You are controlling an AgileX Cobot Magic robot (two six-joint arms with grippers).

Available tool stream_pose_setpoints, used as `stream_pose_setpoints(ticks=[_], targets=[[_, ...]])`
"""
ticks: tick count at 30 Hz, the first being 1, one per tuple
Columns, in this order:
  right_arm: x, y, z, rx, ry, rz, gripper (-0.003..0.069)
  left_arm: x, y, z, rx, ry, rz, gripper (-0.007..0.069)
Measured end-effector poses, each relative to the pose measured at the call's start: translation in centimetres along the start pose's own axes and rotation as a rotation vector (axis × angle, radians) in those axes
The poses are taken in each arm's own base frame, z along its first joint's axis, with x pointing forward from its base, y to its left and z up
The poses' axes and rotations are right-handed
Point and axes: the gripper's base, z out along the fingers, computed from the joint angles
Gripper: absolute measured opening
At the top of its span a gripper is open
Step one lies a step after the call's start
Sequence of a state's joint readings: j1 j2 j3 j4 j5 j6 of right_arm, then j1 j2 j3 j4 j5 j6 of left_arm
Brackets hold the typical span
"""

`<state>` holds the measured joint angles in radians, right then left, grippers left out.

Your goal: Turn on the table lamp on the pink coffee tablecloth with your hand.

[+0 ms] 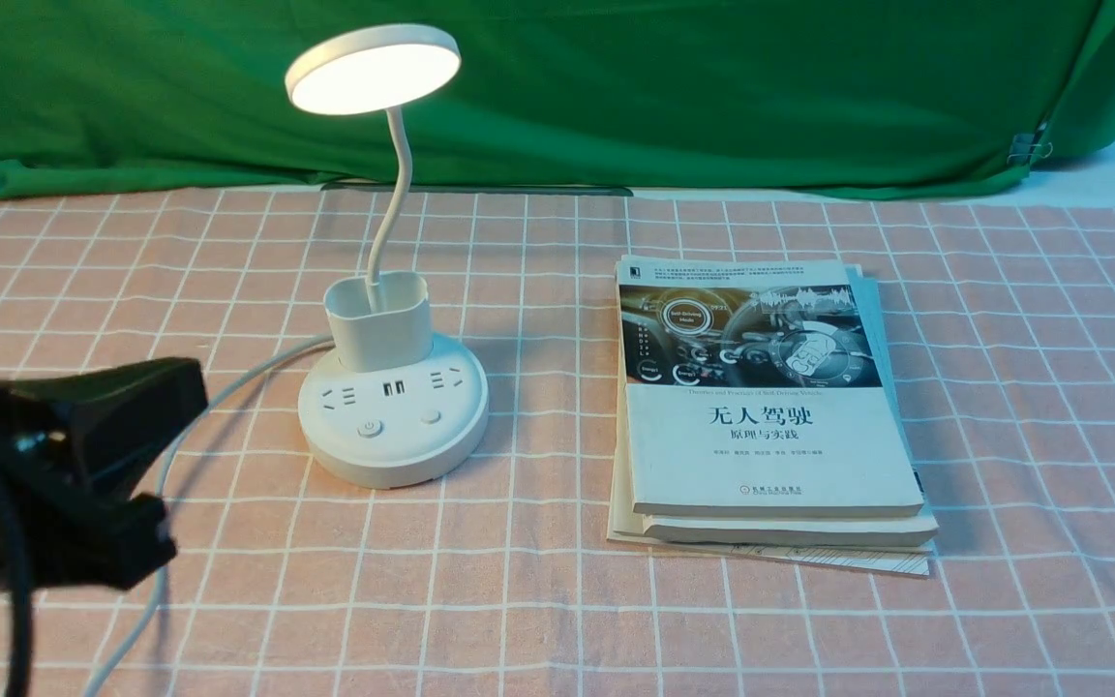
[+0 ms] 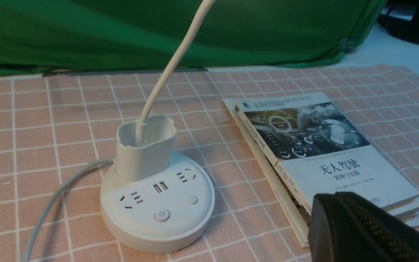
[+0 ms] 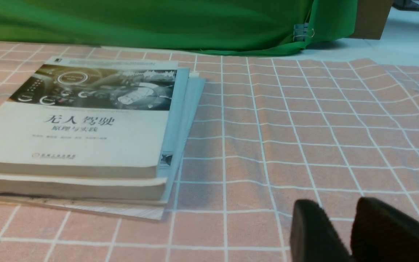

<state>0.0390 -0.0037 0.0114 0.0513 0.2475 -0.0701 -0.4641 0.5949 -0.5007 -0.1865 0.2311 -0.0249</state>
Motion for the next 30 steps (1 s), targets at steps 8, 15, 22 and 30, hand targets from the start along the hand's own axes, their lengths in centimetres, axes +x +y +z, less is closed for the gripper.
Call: stream_pose_setpoints(ticks=[8,15,22,30], targets=[[0.0,0.0,0.0,0.000,0.001,0.000,0.0237,0.9,0.1,-2.7,0.015,-0.096,0.022,0.0002],[0.0,0.0,0.0,0.000,0.000,0.000,0.0237,0.9,0.1,-2.8,0.015,-0.096,0.022,0.0002],[0.0,0.0,0.0,0.000,0.000,0.000,0.0237,1.1,0.1,-3.0,0.016,-0.103,0.023,0.0002],[0.0,0.0,0.0,0.000,0.000,0.000,0.0237,4.7,1.7,-4.6,-0.065,-0.253,0.020,0.0002]])
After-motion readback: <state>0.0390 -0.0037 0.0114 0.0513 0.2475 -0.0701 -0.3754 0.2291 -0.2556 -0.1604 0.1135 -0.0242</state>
